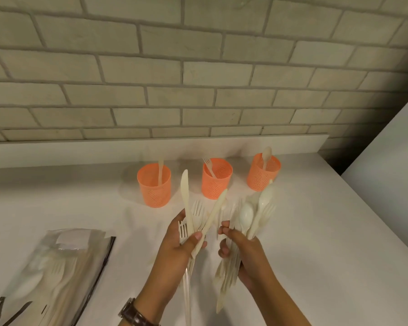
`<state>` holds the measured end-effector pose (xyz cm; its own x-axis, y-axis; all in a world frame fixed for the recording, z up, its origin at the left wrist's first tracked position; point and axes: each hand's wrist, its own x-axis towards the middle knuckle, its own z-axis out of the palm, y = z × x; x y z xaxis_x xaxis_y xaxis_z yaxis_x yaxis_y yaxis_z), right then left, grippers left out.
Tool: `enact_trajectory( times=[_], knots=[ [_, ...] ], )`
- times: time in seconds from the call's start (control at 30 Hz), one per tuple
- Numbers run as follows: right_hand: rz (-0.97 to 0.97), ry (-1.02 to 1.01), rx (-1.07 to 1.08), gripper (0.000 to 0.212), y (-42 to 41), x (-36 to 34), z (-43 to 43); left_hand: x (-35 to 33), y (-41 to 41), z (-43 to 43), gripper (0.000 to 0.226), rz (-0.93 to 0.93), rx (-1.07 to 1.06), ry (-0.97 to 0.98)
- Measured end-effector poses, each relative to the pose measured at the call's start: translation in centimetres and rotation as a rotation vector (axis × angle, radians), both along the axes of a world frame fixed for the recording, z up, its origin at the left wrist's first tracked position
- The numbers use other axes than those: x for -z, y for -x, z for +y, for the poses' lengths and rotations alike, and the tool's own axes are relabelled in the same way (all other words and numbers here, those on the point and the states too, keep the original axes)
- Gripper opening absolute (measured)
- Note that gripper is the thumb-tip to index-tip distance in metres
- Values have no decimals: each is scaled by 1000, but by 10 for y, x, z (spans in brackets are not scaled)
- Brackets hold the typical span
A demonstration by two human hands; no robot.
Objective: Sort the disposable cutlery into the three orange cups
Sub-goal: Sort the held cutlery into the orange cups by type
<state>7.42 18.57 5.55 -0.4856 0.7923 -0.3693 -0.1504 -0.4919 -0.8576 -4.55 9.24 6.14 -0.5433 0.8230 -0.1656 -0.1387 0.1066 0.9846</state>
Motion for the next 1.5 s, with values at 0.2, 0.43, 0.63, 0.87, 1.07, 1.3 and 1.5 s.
enact_trajectory(
  times=[0.2,0.43,0.63,0.87,1.07,1.3,1.5],
  knots=[
    [48,-7,-58,32,12,-12,-5,-3,-7,16,50,188,12,53],
    [-74,8,-41,18,13,-13,8,1,-21,29,52,373,53,109],
    [-23,32,-4,29,6,-10,21,-6,-24,33,47,466,80,119],
    [84,102,-27,38,-20,-9,53,-17,-13,41,33,191,24,23],
    [72,161,-2,30,-51,-4,68,-45,20,84,21,201,-16,68],
    [151,200,34,21,-74,0,74,-68,56,177,14,274,-328,-217],
    [125,181,54,25,-80,4,75,-33,69,232,10,455,-444,-62]
  ],
)
